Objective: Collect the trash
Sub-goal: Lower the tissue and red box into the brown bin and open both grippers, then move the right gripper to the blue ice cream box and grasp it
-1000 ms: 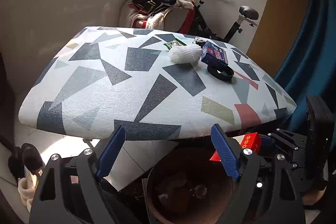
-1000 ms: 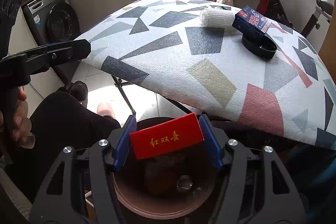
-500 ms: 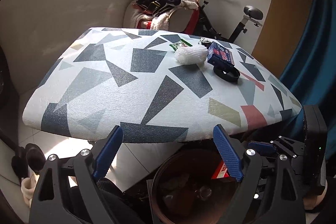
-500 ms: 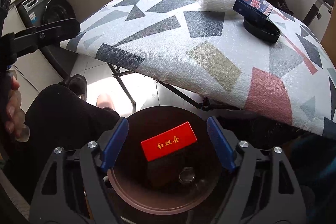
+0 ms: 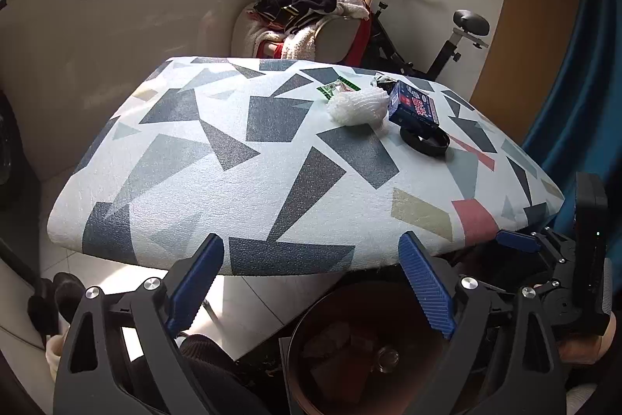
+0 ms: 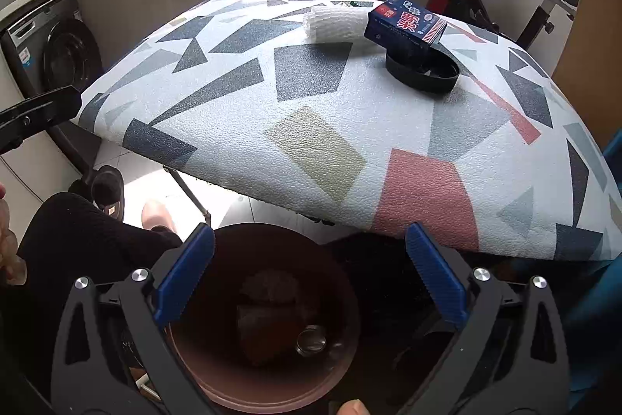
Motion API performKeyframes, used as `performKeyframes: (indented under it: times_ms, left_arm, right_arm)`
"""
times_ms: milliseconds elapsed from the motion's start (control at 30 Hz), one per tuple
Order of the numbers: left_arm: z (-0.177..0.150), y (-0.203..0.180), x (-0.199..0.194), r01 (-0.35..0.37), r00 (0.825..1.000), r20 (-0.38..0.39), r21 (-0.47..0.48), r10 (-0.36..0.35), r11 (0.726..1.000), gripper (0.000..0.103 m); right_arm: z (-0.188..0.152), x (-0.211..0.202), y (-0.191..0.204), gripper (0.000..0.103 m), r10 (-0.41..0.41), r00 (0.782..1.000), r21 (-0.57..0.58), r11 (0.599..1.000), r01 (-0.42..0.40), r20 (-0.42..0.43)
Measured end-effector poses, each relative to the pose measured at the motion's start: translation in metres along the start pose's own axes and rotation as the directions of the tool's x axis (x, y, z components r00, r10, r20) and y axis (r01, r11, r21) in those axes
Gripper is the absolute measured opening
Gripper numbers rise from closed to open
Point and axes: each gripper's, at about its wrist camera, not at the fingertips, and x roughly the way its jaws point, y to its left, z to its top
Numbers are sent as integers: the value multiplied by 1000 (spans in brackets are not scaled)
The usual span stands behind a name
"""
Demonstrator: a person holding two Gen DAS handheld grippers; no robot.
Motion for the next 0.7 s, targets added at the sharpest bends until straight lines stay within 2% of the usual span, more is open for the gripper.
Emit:
performKeyframes:
  times_ms: [200, 367, 533, 700]
  left_arm:
    - [9, -1, 4, -9, 1000, 4, 15, 9, 1000, 92]
    - [18, -1, 9, -10, 1000, 4, 29, 10, 1000, 95]
    - [27, -2, 14, 9, 1000, 14, 37, -9, 999, 97]
    - [35, 1, 21, -13, 999, 39, 36, 12, 999, 97]
  right_arm:
    - [15, -1, -25, 97, -26, 999, 31, 999, 25, 20]
    - [28, 1, -40, 97, -97, 995, 5, 995, 97, 30]
    - [39, 2, -58, 97, -91, 995, 4, 996, 91, 46]
    - [48, 7, -77, 97, -99, 994, 28, 995, 98, 41]
